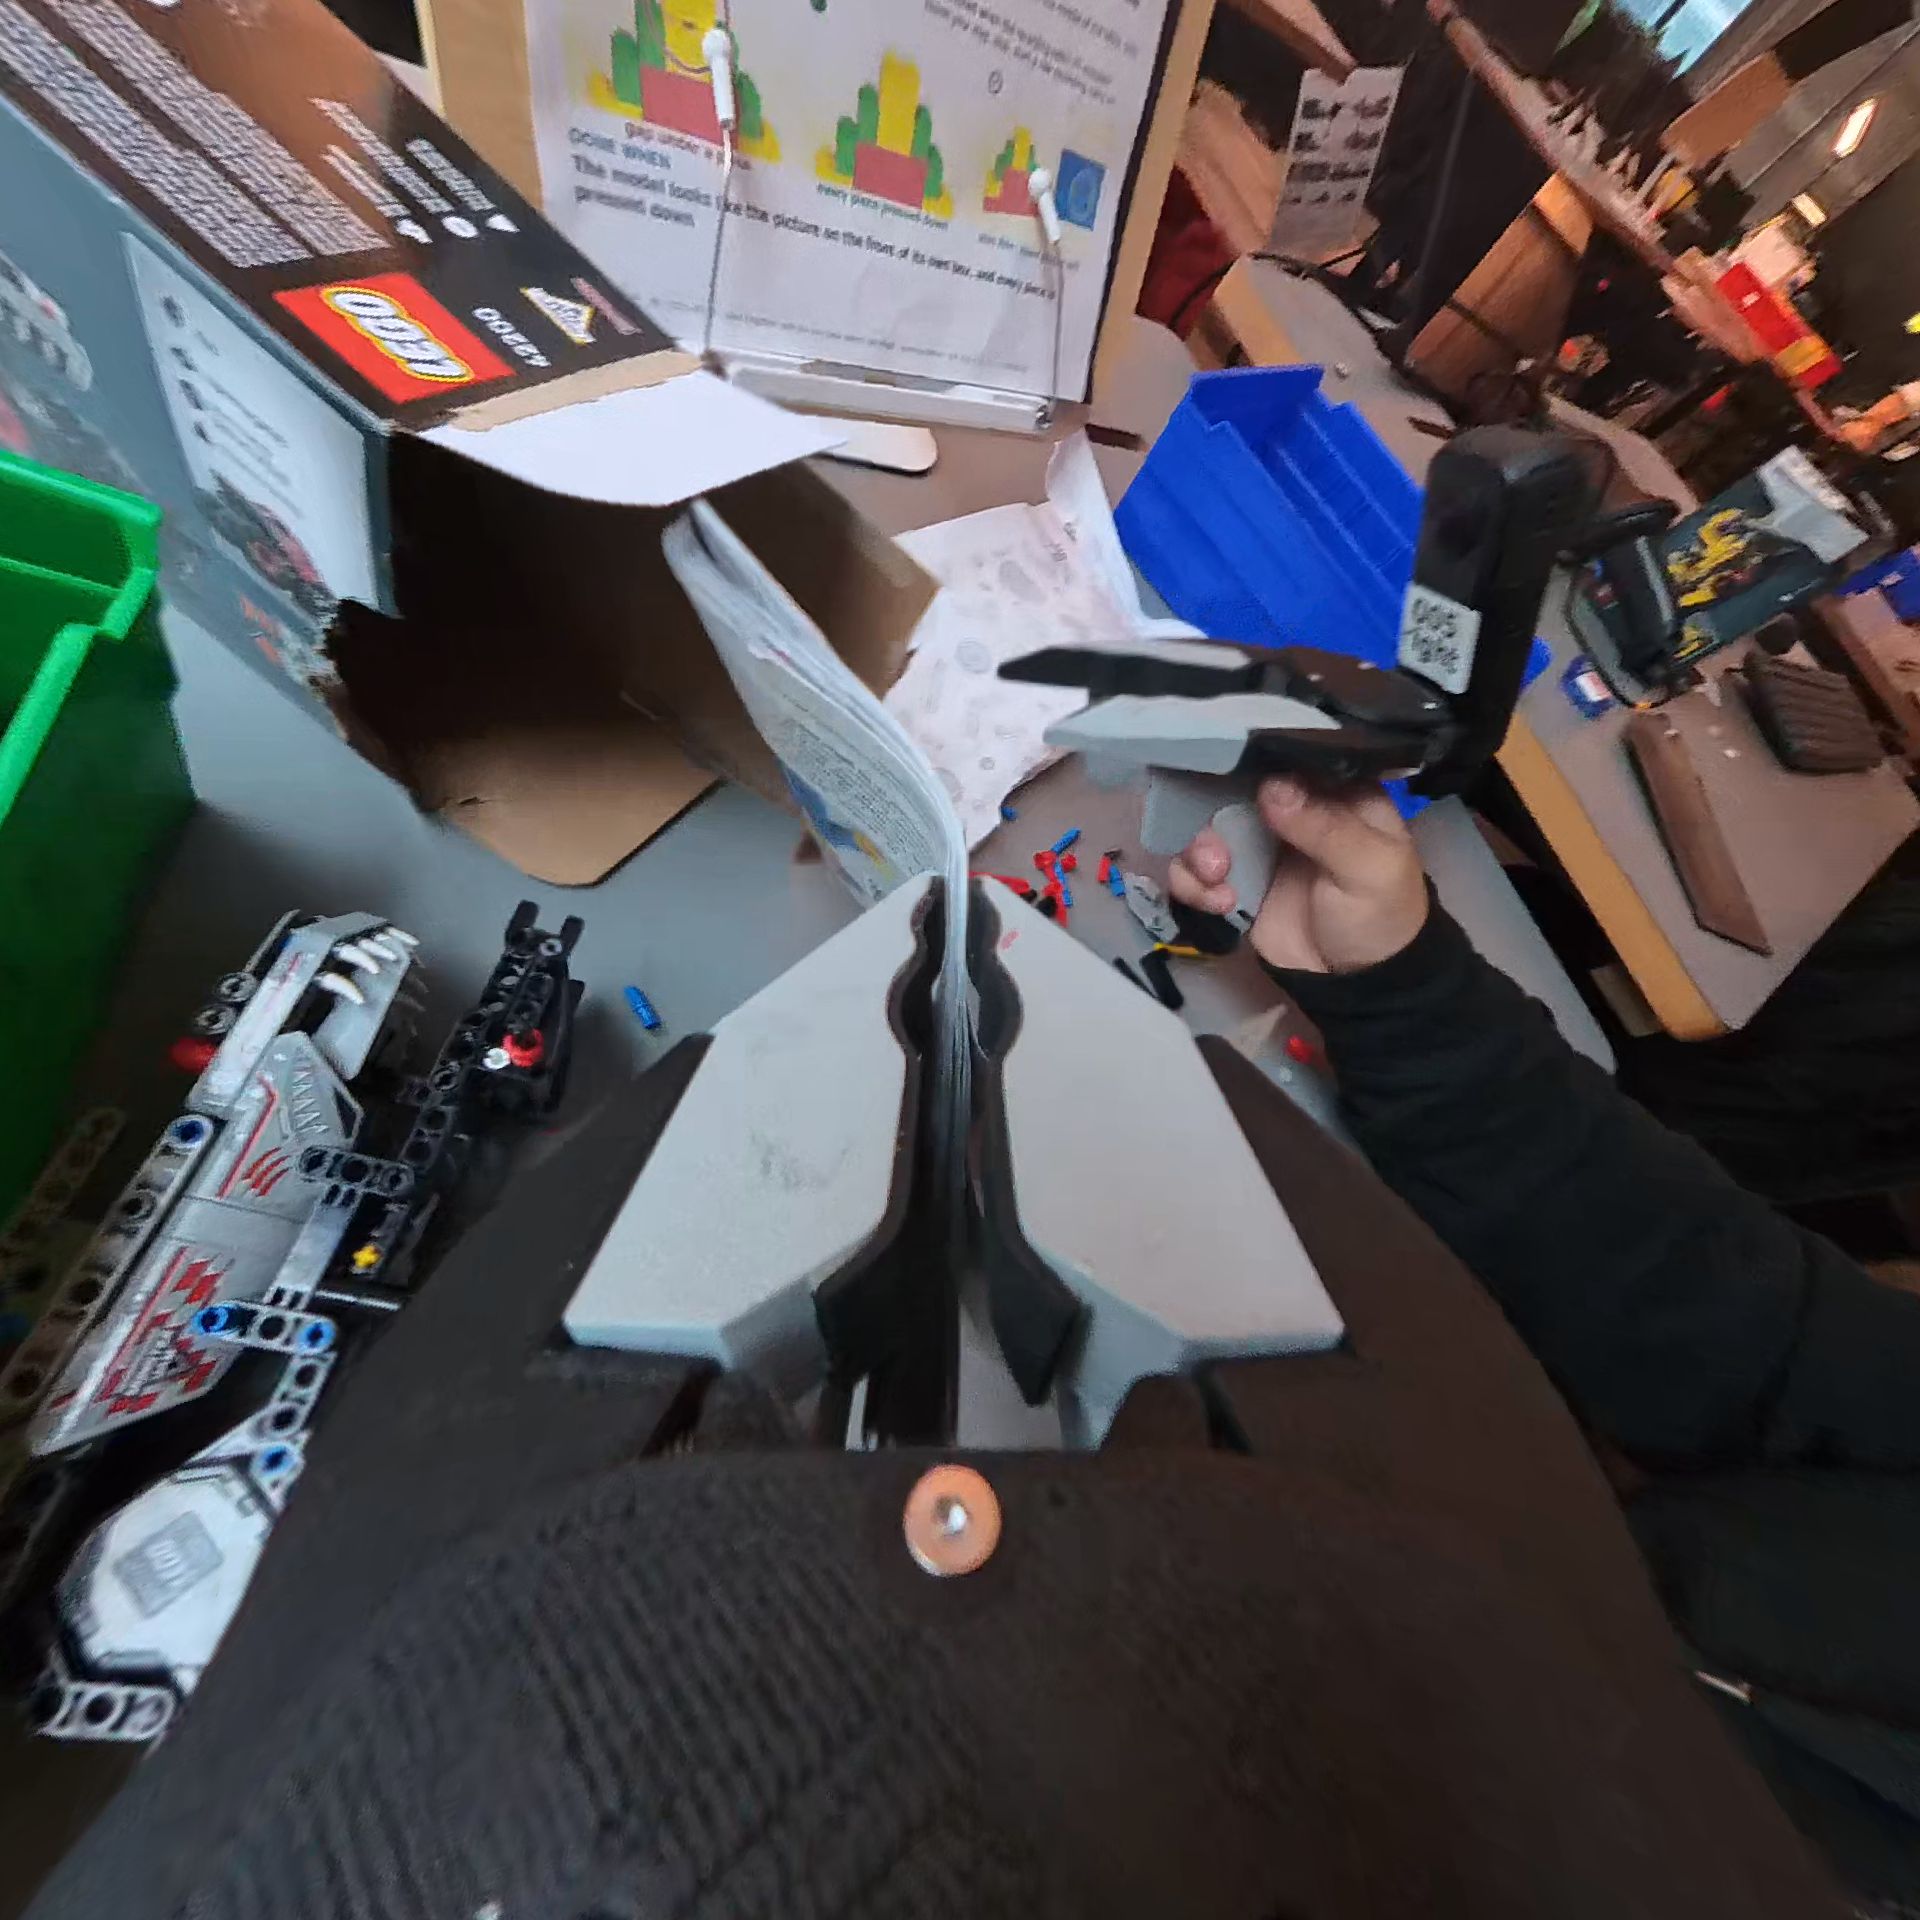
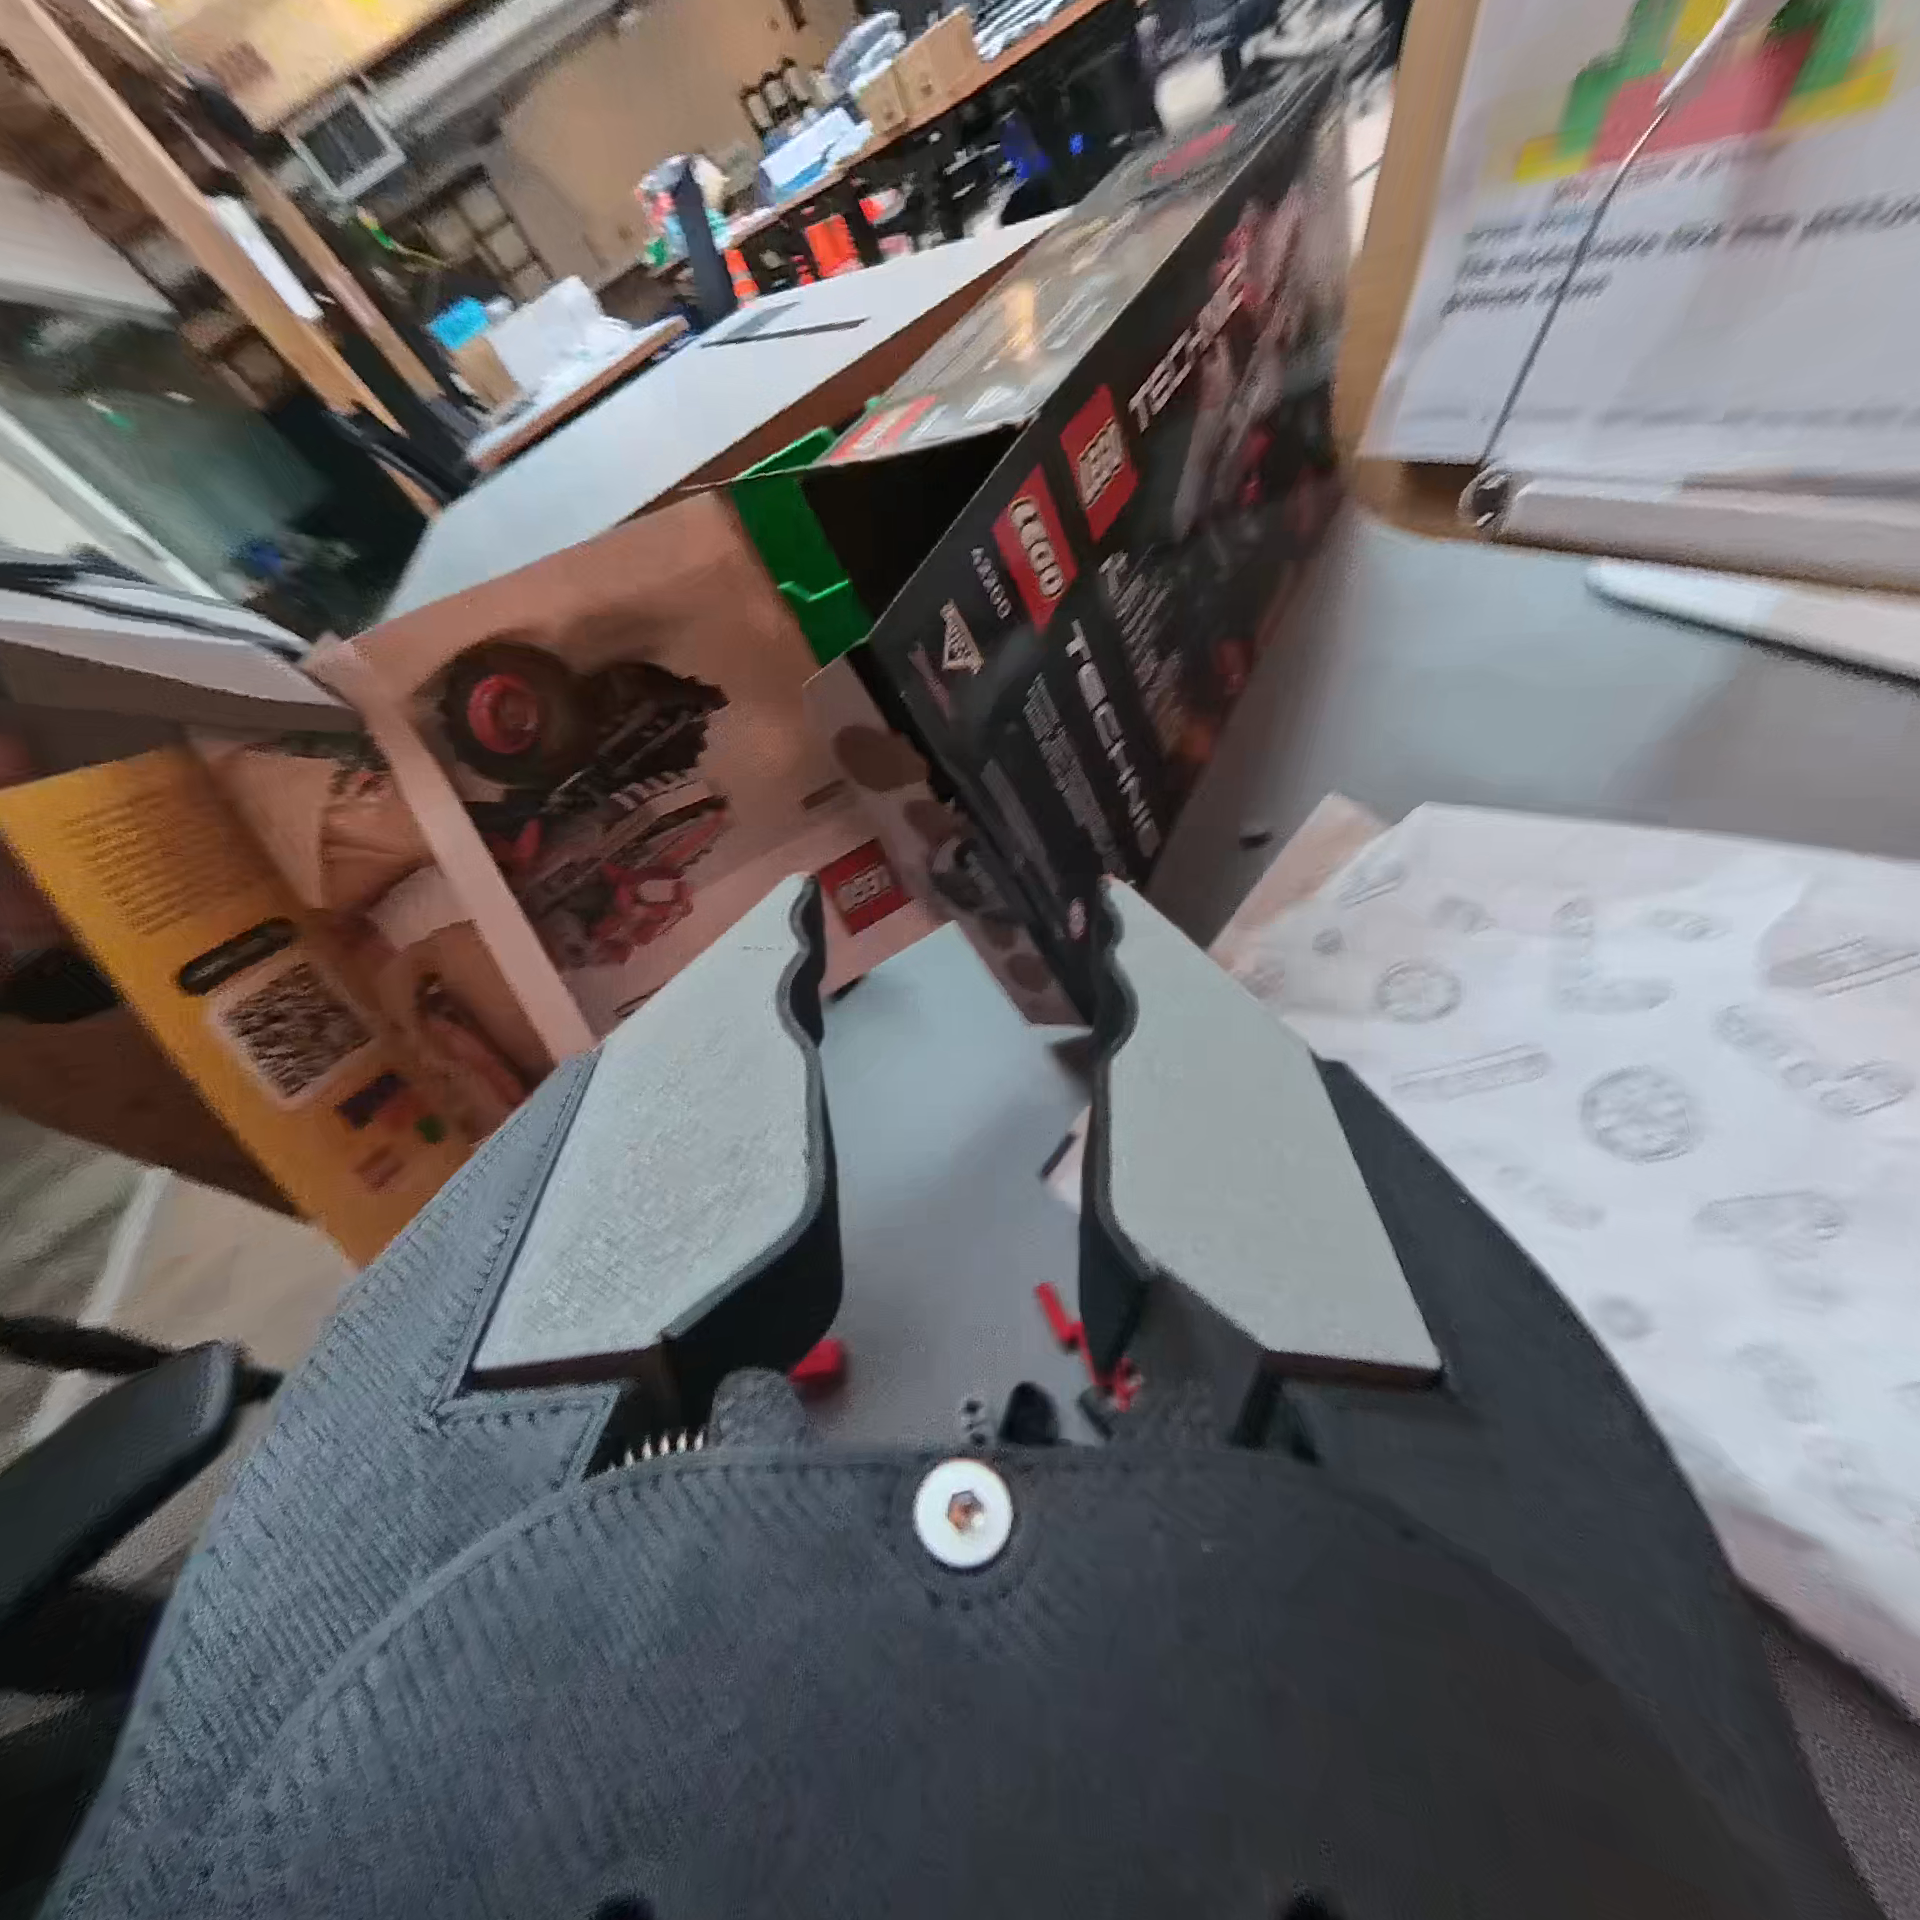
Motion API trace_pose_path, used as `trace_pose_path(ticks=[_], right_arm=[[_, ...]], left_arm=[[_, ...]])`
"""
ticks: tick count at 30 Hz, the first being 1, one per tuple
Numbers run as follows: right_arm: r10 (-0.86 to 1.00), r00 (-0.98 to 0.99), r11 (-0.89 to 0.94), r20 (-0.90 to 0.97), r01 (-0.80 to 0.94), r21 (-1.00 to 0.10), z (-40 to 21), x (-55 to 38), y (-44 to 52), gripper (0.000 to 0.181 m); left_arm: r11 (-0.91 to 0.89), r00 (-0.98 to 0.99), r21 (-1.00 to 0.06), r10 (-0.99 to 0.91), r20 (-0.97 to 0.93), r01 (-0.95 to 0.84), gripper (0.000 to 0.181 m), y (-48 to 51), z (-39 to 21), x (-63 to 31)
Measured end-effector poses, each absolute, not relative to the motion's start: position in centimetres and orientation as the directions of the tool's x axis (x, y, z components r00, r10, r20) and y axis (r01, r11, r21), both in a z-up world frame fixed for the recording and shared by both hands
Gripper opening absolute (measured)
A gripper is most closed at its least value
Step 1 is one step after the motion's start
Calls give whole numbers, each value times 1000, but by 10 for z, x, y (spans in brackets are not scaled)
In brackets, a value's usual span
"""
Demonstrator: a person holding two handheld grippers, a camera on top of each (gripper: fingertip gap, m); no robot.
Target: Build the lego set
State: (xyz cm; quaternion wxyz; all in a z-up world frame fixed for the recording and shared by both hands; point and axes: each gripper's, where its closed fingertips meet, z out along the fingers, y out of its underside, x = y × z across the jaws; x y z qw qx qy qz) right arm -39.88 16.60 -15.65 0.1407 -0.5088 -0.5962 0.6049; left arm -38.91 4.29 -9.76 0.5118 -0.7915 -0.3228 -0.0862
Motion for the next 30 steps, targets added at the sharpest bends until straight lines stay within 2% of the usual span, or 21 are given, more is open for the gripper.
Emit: trace_pose_path(ticks=[7,9,11,13,15,17,19,22,26,28,30], right_arm=[[575,-551,-266,-604,572,-776,-156,-344,127,49],[439,-605,-322,-664,584,-745,-138,-330,113,60],[229,-674,-420,-703,583,-696,-106,-314,107,62],[13,-712,-509,-702,599,-618,-76,-299,108,54],[-82,-718,-526,-692,621,-582,-66,-291,106,41],[-150,-752,-513,-642,615,-599,-55,-277,102,4],[-107,-778,-515,-619,576,-635,-51,-275,102,0],[61,-830,-490,-555,460,-740,-50,-278,108,0],[349,-849,-386,-397,256,-886,-43,-284,126,0],[440,-846,-298,-302,180,-938,-32,-282,131,0],[455,-851,-245,-261,162,-956,-20,-279,131,0]], left_arm=[[-149,843,-843,259,472,517,2,37,-52,-350],[-93,871,-873,176,459,479,1,41,-32,-333],[-44,894,-895,94,438,443,1,45,-17,-318],[1,914,-915,23,404,404,1,46,-10,-305],[24,924,-924,-36,381,381,2,48,-13,-294],[24,931,-931,-53,362,364,1,49,-22,-290],[38,942,-942,-59,330,333,1,46,-26,-290],[18,971,-971,14,238,237,7,42,-36,-295],[6,956,-958,-55,287,288,53,24,-33,-294],[19,937,-939,-68,341,343,56,12,-26,-302],[21,927,-929,-74,368,370,60,9,-16,-308]])
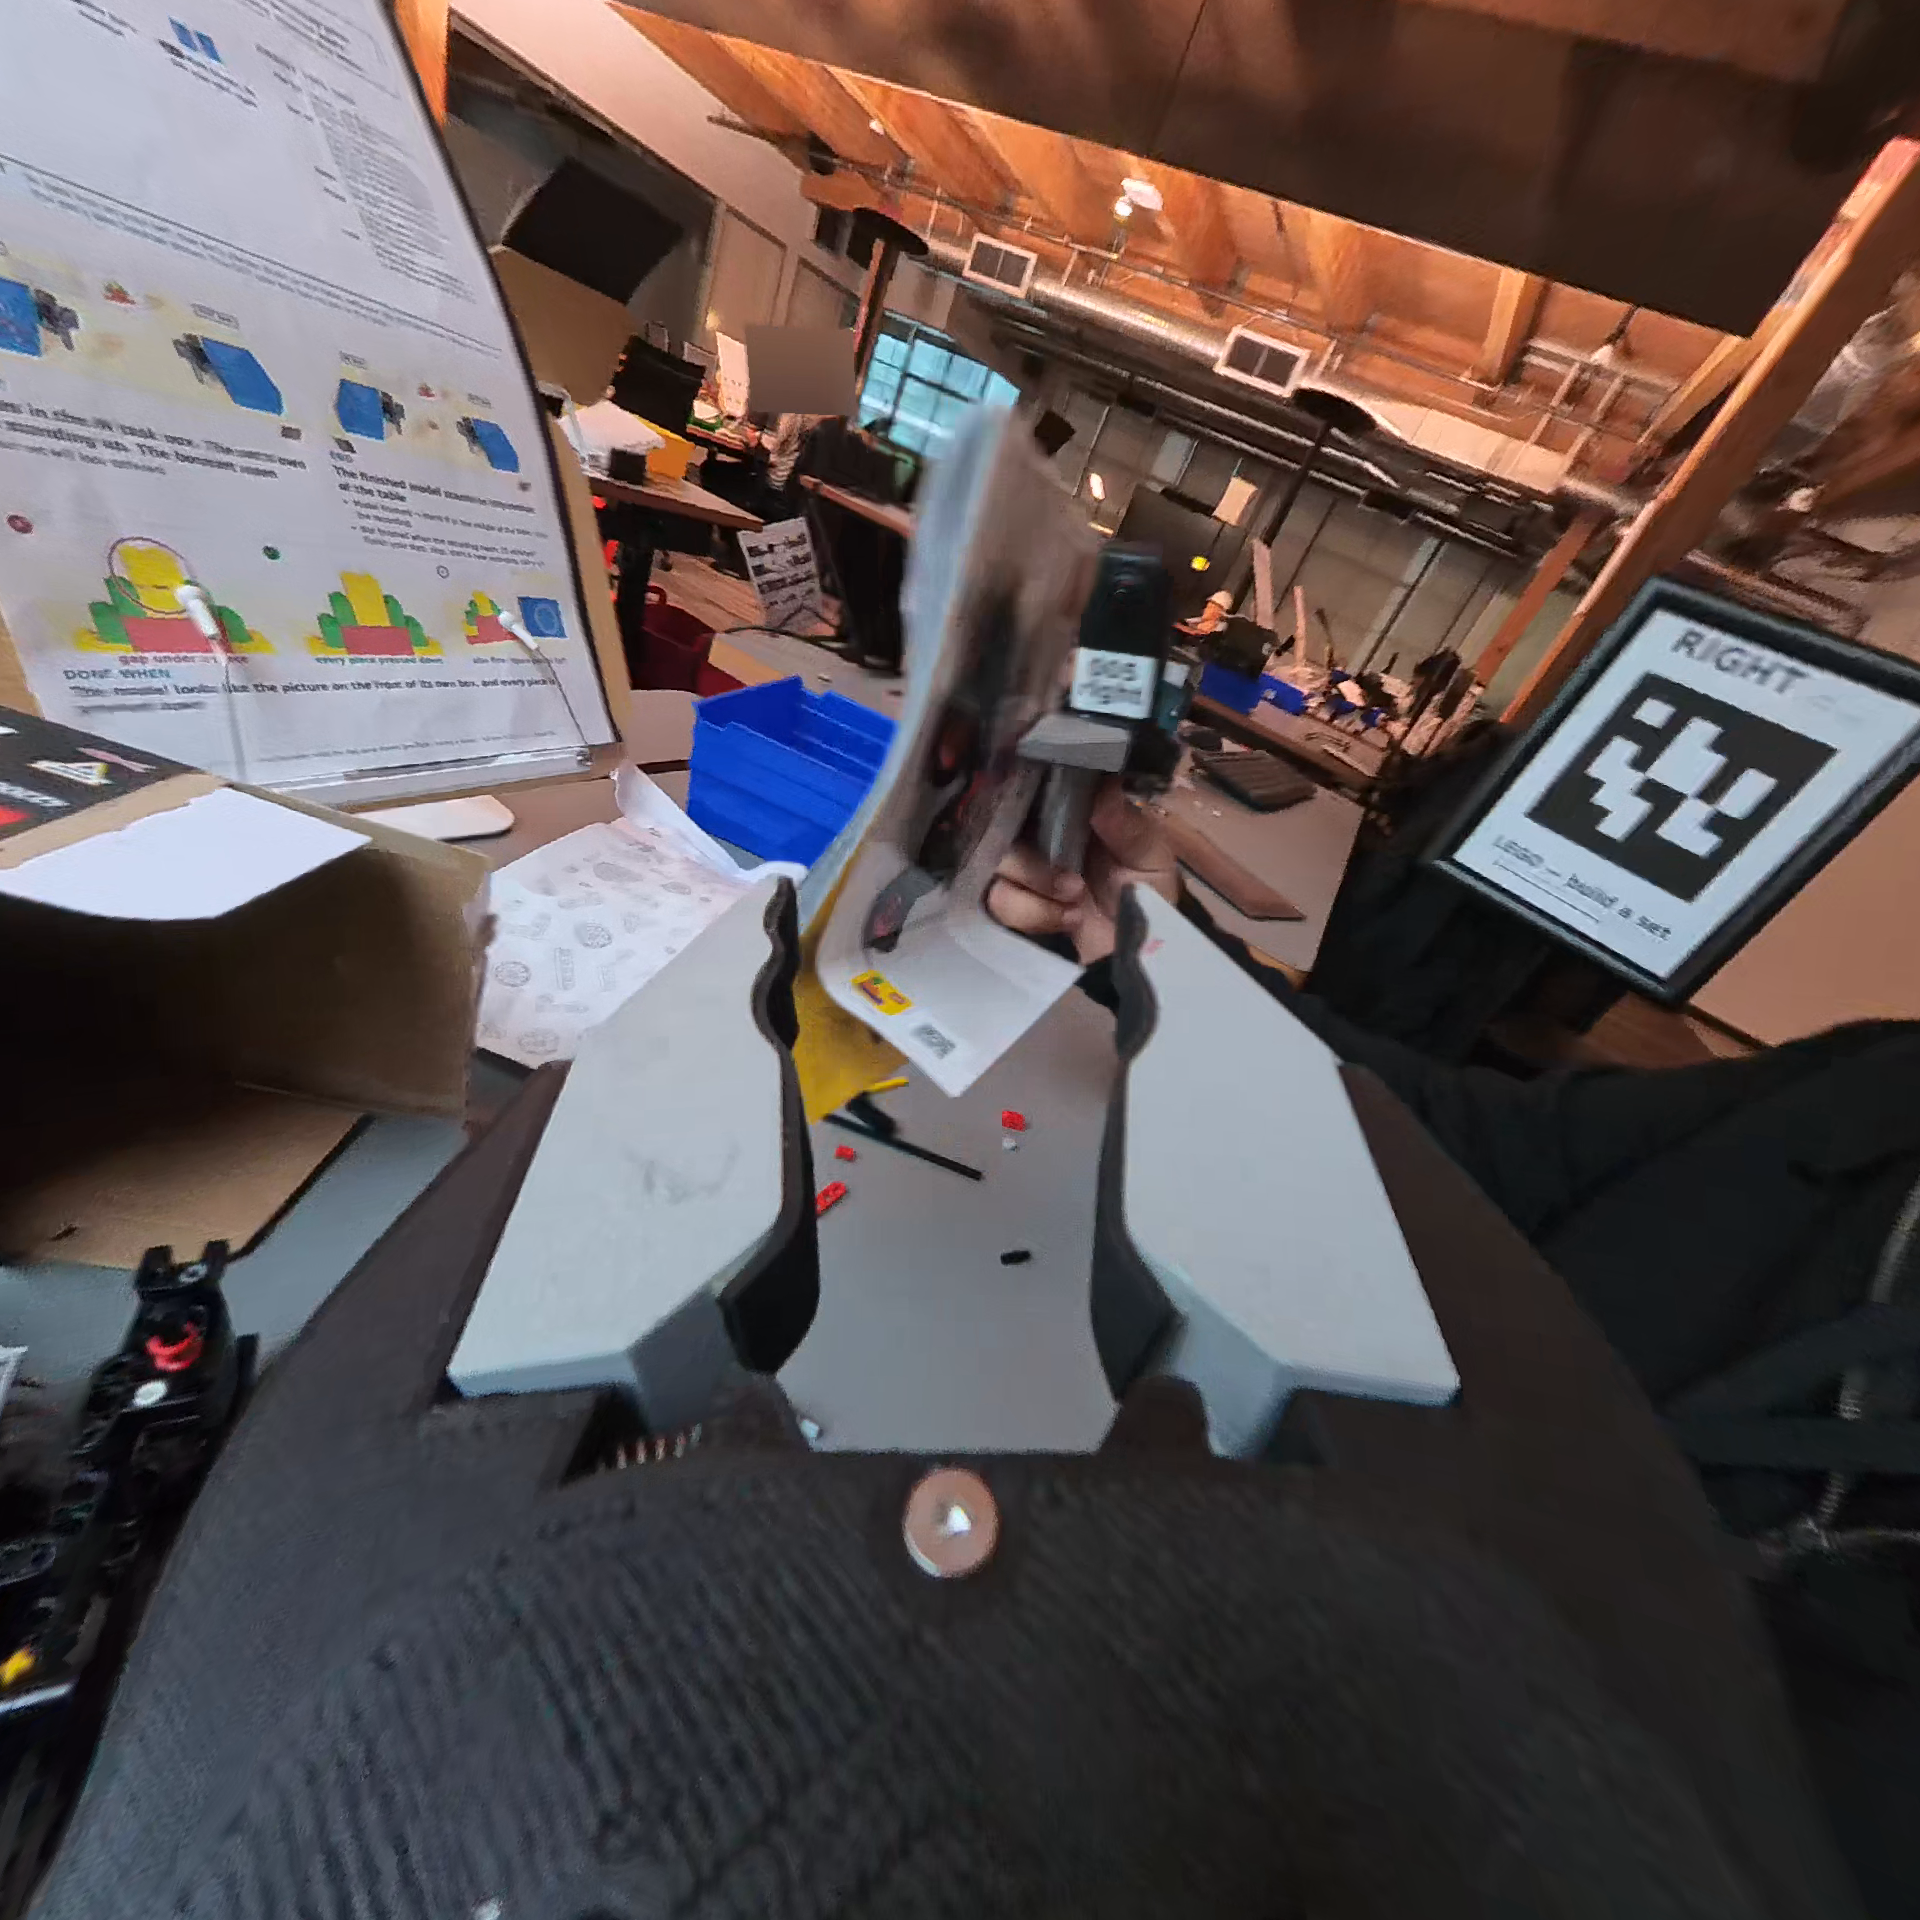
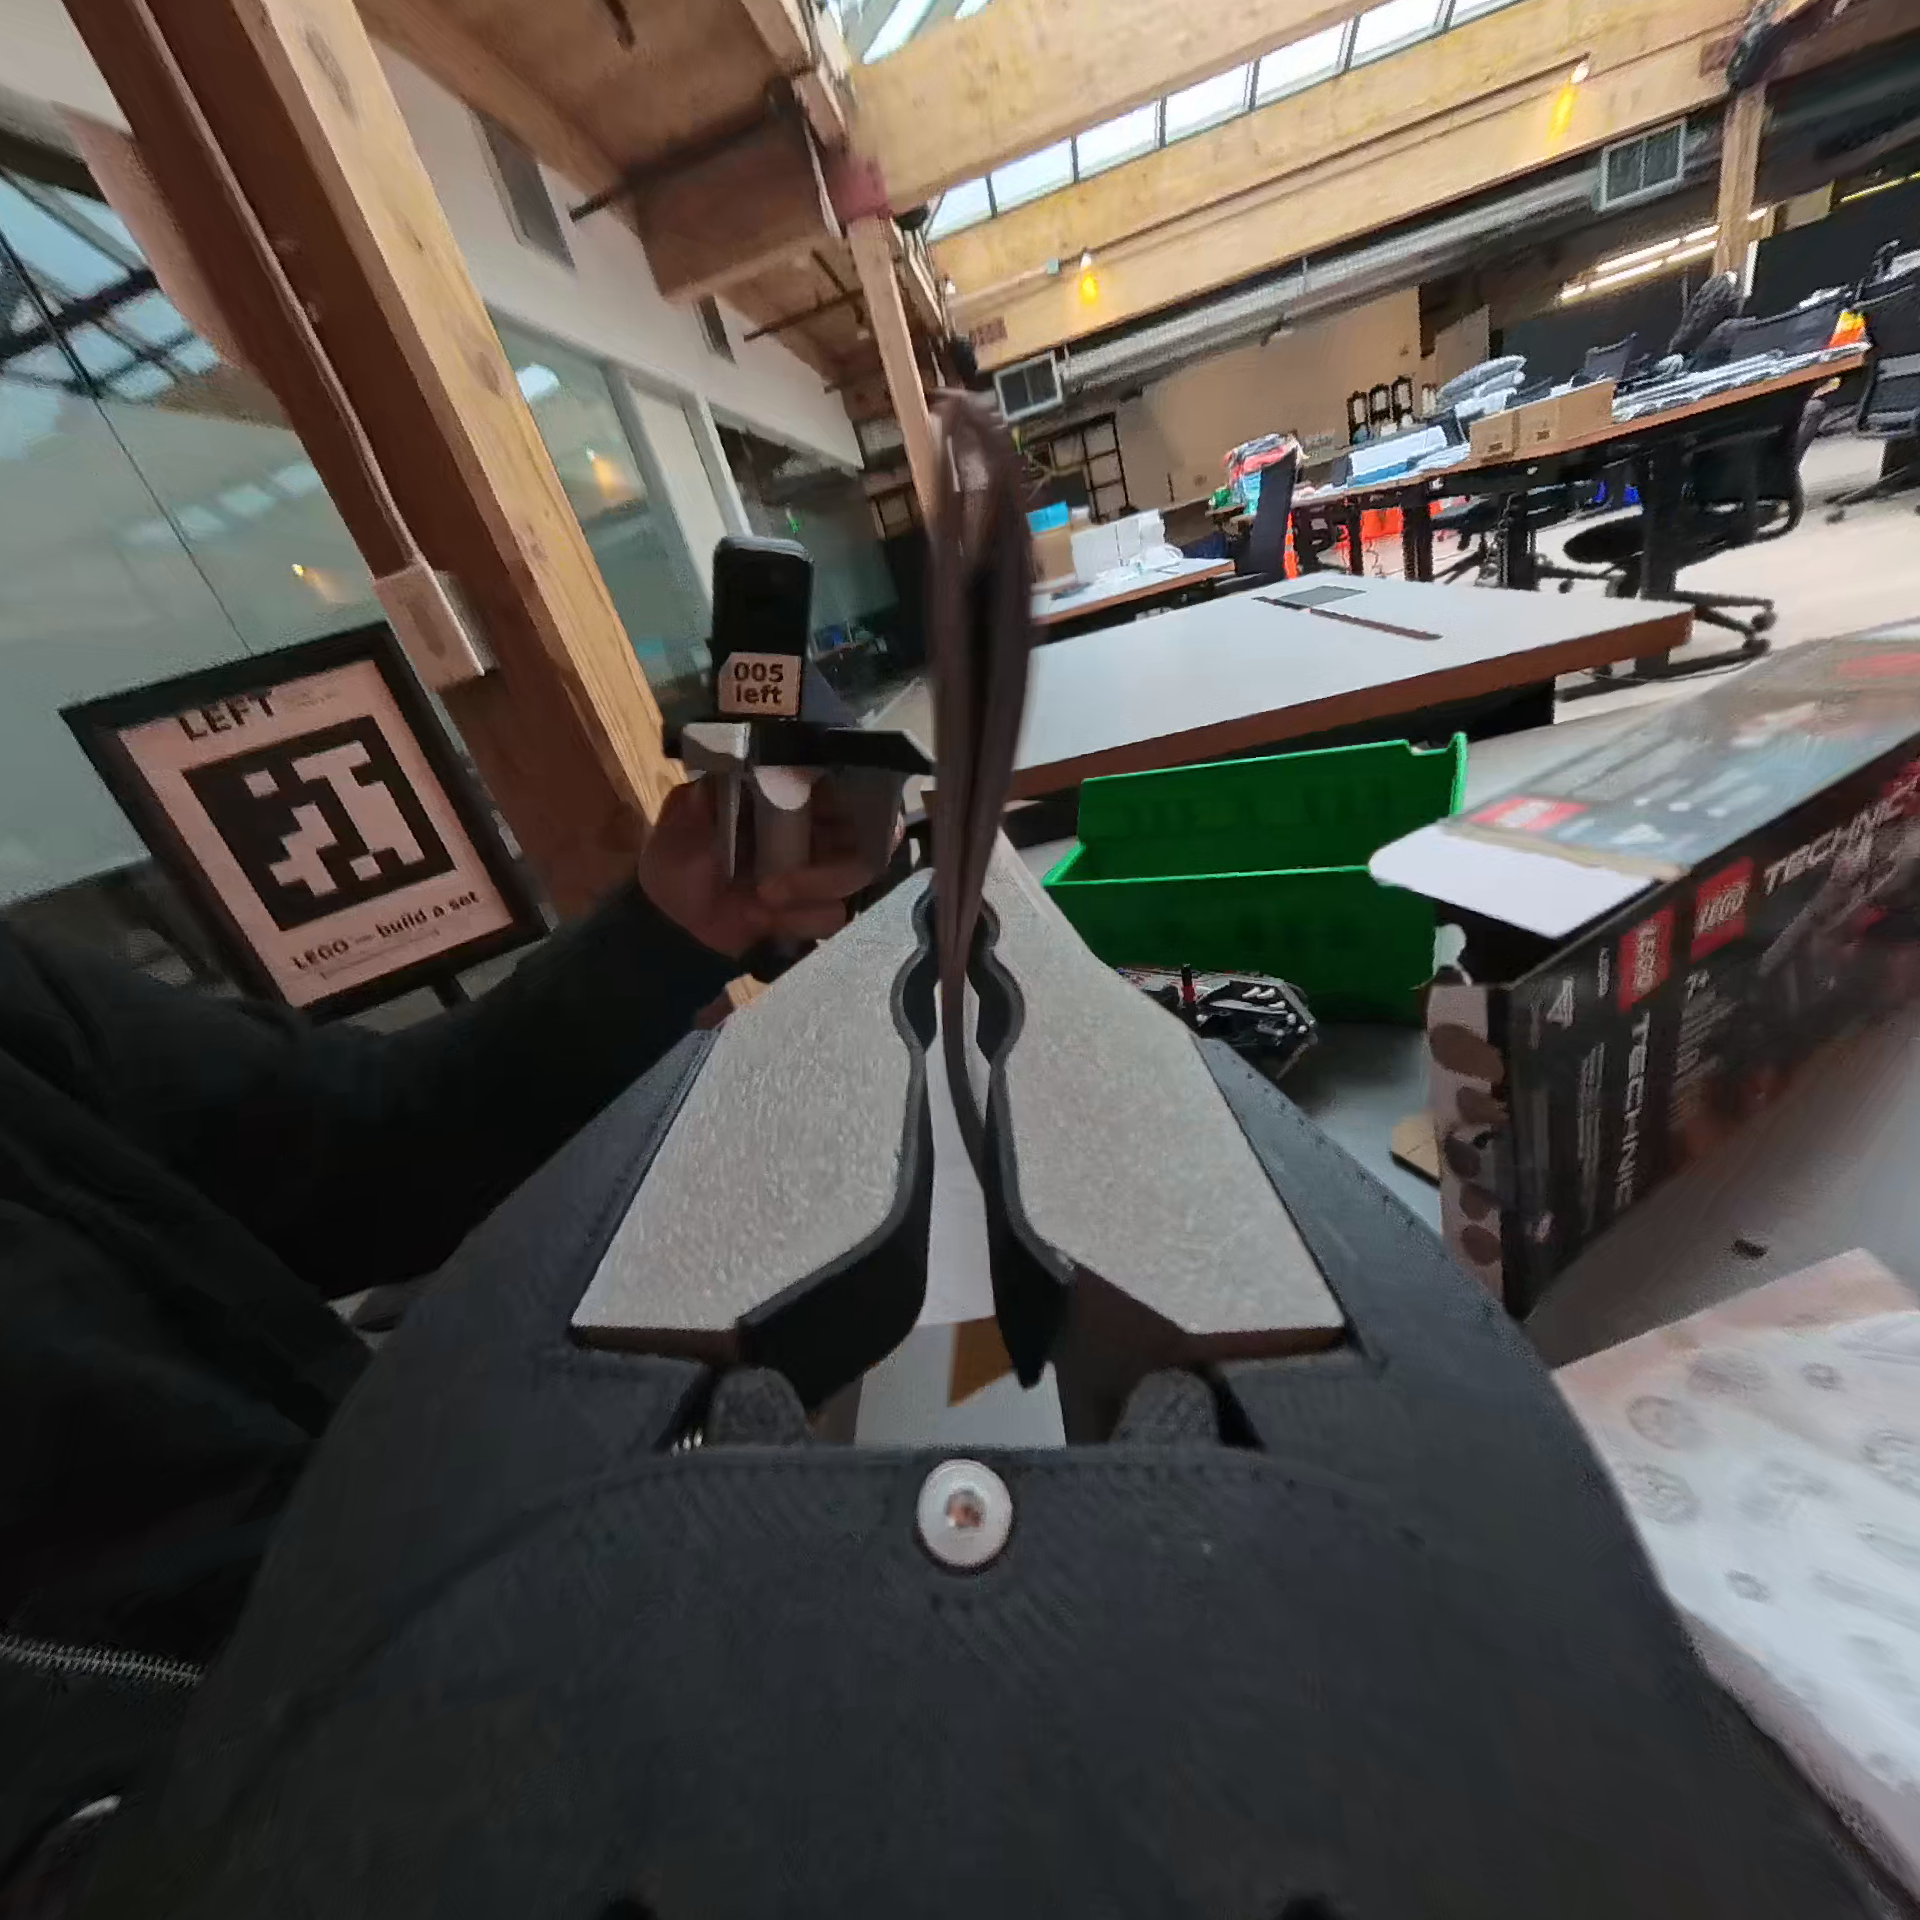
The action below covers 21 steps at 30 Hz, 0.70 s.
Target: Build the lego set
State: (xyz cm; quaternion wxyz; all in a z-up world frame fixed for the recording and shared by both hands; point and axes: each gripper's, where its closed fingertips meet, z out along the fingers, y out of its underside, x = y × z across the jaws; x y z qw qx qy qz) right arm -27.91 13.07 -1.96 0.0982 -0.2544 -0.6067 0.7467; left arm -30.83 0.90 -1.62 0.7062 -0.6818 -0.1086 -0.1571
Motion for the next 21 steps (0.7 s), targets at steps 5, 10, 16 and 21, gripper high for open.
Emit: trace_pose_path(ticks=[5,10,16,21], right_arm=[[430,-878,-179,-211,146,-973,2,-269,119,0],[359,-894,-272,-270,176,-946,19,-250,116,0],[421,-829,-319,-367,243,-916,9,-246,134,0],[452,-785,-218,-423,363,-906,-36,-222,141,30]], left_arm=[[-63,944,-949,-94,315,310,71,45,-14,-302],[-297,884,-906,-268,382,302,24,84,-66,-246],[-211,862,-925,-344,373,316,1,98,-74,-211],[-151,849,-923,-361,385,354,1,94,-59,-216]])
